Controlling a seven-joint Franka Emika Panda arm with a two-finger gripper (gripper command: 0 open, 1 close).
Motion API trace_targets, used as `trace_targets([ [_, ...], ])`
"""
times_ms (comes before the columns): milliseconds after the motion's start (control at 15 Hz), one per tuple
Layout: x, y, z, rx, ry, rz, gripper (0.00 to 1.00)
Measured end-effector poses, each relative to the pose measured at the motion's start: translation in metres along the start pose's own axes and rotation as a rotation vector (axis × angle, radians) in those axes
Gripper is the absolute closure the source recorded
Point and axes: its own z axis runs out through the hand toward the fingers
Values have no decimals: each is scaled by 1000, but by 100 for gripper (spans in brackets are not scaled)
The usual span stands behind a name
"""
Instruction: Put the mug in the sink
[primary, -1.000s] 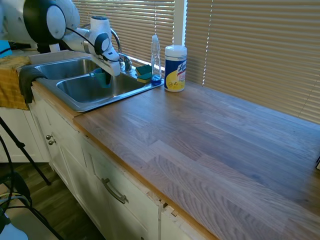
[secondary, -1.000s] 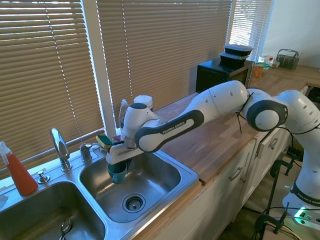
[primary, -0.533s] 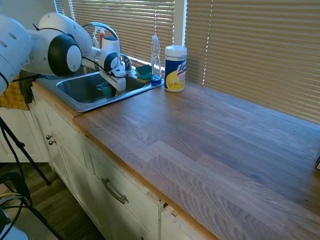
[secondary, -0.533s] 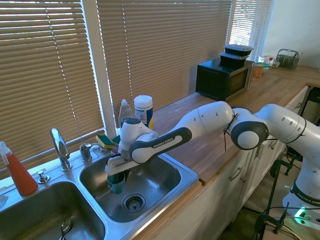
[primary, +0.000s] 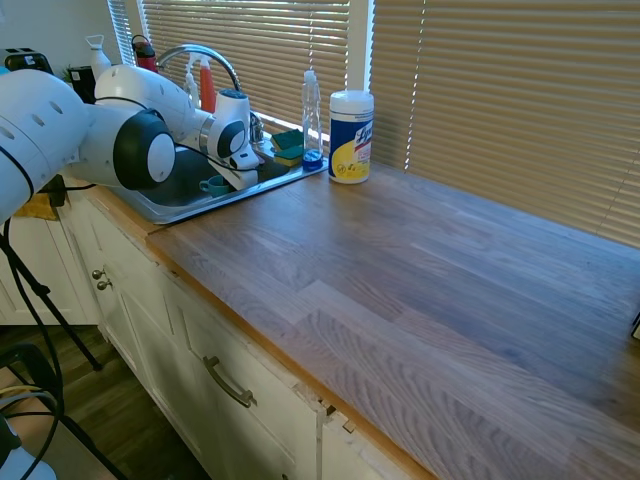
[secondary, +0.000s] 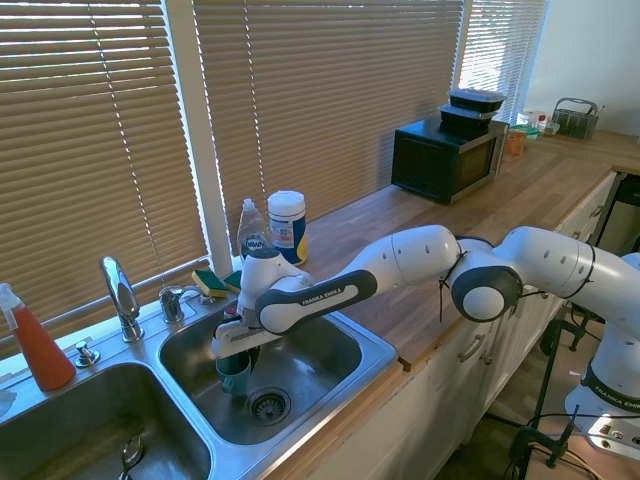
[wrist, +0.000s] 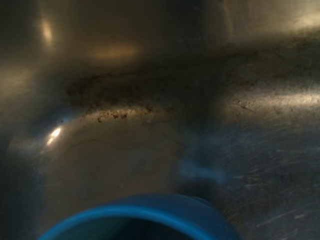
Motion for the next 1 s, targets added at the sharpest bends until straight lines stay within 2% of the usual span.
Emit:
trace_targets([
  [733, 10, -7, -16, 0, -15, 9, 0],
  [1000, 14, -15, -50, 12, -2, 11, 0],
])
